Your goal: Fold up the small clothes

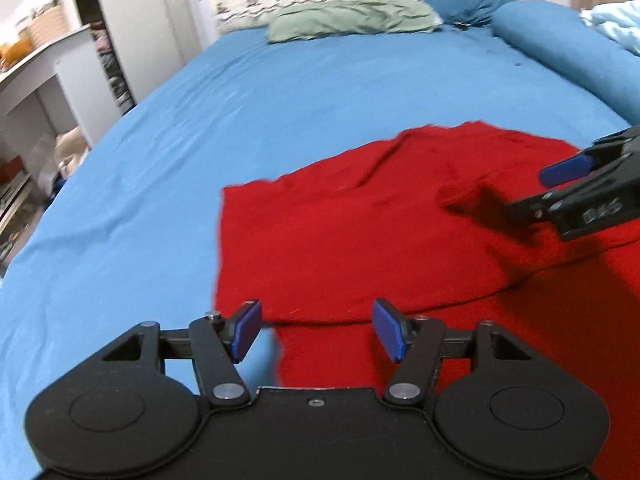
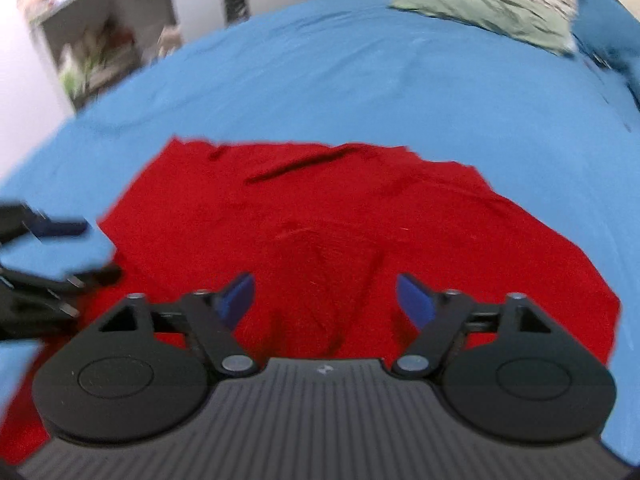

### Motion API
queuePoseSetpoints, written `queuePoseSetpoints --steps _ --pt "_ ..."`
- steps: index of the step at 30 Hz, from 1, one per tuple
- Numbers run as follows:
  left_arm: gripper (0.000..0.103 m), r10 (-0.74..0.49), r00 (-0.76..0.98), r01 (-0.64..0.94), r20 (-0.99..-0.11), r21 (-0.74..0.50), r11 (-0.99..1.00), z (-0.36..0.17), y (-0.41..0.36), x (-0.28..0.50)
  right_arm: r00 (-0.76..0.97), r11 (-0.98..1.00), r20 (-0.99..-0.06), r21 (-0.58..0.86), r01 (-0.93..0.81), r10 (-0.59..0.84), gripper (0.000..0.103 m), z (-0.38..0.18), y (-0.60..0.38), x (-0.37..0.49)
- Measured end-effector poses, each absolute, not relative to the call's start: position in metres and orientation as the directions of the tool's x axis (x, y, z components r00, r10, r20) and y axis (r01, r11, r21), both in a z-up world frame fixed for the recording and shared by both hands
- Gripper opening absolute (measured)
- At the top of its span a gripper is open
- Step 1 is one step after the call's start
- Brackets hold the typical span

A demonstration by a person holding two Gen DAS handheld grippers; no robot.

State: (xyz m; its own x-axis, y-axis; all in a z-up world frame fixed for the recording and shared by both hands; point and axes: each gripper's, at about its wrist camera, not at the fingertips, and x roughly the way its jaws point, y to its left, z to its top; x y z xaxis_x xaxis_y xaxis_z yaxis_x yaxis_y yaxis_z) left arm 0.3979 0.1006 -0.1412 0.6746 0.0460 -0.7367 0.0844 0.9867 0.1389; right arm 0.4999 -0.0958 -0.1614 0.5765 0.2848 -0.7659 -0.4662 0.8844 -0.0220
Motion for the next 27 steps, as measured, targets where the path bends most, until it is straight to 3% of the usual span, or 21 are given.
queuePoseSetpoints --steps 2,3,4,6,13,18,20,21,22,24,25,27 --pt "0.067 0.048 0.662 0.070 -0.748 0.126 0.990 -0.147 0.110 0.401 0.567 0.868 -0.780 -0.065 -0.492 0.263 0.074 -0.179 -0.080 0.507" --pt "0.067 0.049 0.654 0.058 -0.755 0.115 0.992 -0.150 0.114 0.402 0.563 0.864 -0.784 -0.068 -0.499 0.263 0.065 -0.185 -0.075 0.507" --pt "0.067 0.052 0.648 0.048 -0.760 0.108 0.993 -0.153 0.118 0.401 0.555 0.861 -0.787 -0.061 -0.505 0.270 0.041 -0.189 -0.072 0.509" --pt "0.067 0.056 0.639 0.025 -0.767 0.093 0.995 -0.155 0.123 0.402 0.556 0.867 -0.790 -0.065 -0.494 0.258 0.022 -0.190 -0.071 0.516" --pt "0.067 0.042 0.622 -0.015 -0.782 0.042 0.999 -0.156 0.129 0.399 0.712 0.980 -0.681 0.041 -0.195 0.170 0.022 -0.153 -0.143 0.490" --pt "0.067 0.051 0.607 -0.022 -0.793 0.047 0.999 -0.168 0.129 0.402 0.668 0.986 -0.727 0.153 -0.067 0.158 0.023 -0.189 -0.183 0.477" --pt "0.067 0.055 0.610 -0.033 -0.791 0.044 0.998 -0.170 0.131 0.401 0.658 0.985 -0.735 0.163 -0.059 0.161 0.027 -0.200 -0.186 0.475" --pt "0.067 0.057 0.612 -0.038 -0.789 0.042 0.998 -0.171 0.132 0.402 0.661 0.982 -0.731 0.182 -0.052 0.170 0.033 -0.202 -0.188 0.473" --pt "0.067 0.059 0.614 -0.041 -0.787 0.043 0.998 -0.172 0.132 0.403 0.666 0.976 -0.722 0.211 -0.047 0.188 0.046 -0.201 -0.191 0.473" --pt "0.067 0.068 0.617 -0.044 -0.784 0.052 0.998 -0.173 0.131 0.404 0.683 0.972 -0.705 0.233 -0.029 0.189 0.055 -0.200 -0.190 0.473" --pt "0.067 0.072 0.618 -0.043 -0.783 0.058 0.997 -0.173 0.131 0.405 0.681 0.974 -0.709 0.223 -0.029 0.182 0.048 -0.200 -0.189 0.475" --pt "0.067 0.082 0.618 -0.049 -0.782 0.066 0.997 -0.173 0.131 0.408 0.662 0.980 -0.729 0.198 -0.035 0.171 0.021 -0.199 -0.189 0.480"
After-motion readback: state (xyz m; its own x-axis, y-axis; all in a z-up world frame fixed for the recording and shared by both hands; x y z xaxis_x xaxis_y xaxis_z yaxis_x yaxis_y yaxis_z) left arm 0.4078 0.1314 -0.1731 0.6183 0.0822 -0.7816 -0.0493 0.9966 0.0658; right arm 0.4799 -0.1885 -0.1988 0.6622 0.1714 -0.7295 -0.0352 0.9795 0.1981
